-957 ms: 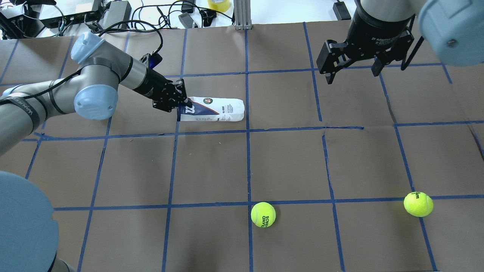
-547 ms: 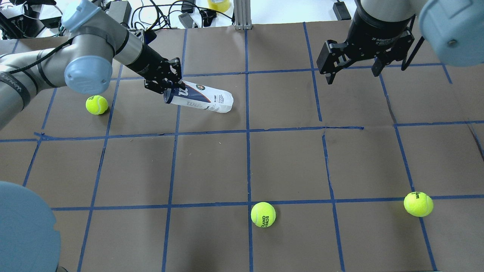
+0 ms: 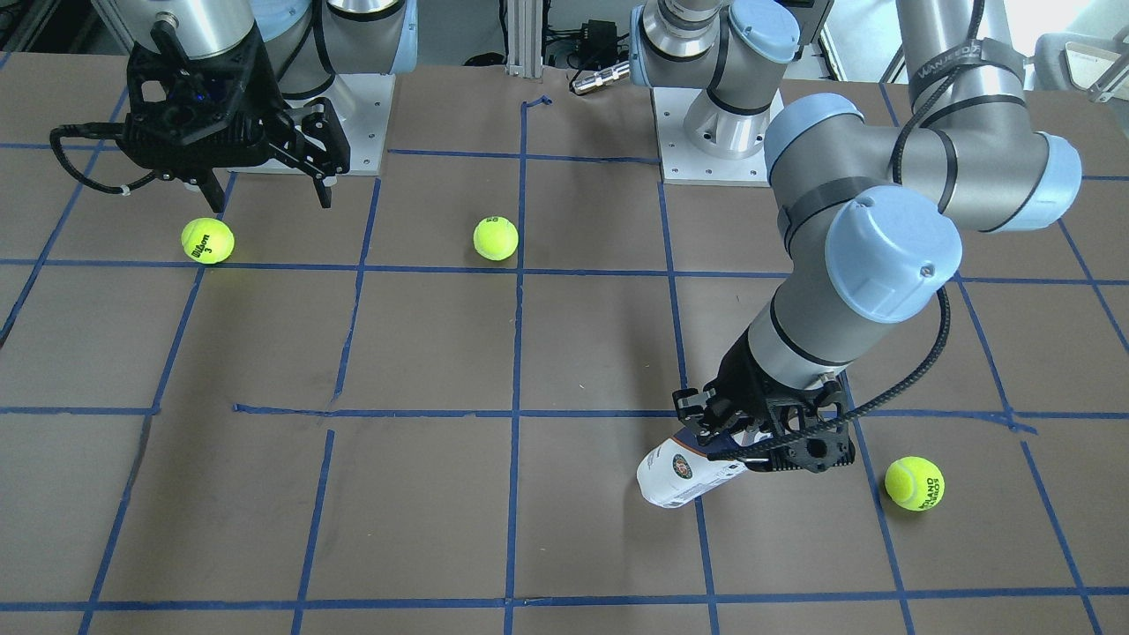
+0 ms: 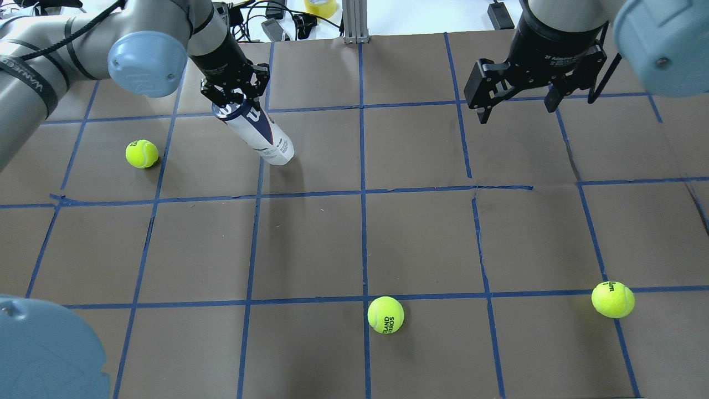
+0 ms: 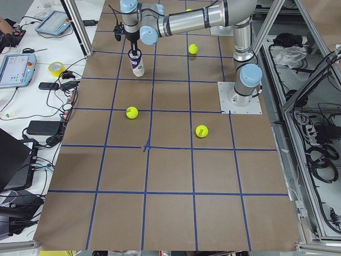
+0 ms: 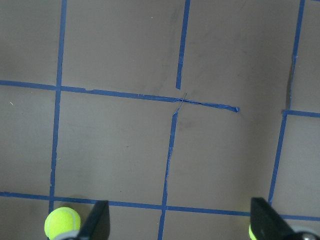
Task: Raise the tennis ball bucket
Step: 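Lift the can with the left gripper, rotating it upright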
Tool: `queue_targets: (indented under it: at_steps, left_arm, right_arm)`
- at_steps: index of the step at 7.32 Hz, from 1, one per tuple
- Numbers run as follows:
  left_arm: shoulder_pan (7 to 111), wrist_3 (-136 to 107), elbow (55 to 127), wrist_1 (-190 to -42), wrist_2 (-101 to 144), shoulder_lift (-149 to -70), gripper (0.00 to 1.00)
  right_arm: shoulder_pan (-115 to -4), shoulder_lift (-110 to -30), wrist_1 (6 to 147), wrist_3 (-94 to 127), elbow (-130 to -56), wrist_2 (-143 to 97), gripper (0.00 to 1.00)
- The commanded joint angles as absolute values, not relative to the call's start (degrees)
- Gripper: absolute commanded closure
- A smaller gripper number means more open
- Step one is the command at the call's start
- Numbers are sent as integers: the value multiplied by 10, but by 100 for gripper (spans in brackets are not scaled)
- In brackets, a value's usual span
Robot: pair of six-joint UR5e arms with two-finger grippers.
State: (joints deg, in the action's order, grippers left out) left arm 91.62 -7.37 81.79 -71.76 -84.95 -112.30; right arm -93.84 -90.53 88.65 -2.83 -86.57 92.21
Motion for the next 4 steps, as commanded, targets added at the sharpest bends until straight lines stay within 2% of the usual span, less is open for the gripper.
queue_targets:
  at_steps: [1, 4]
  left_arm:
    - [945, -62, 797, -719, -883, -1128, 100]
    - [981, -69, 797, -708, -926, -1147, 100]
  right_arm:
    - [-938, -905, 888, -28, -866, 922, 0]
    - [-939, -905, 888, -28, -866, 922, 0]
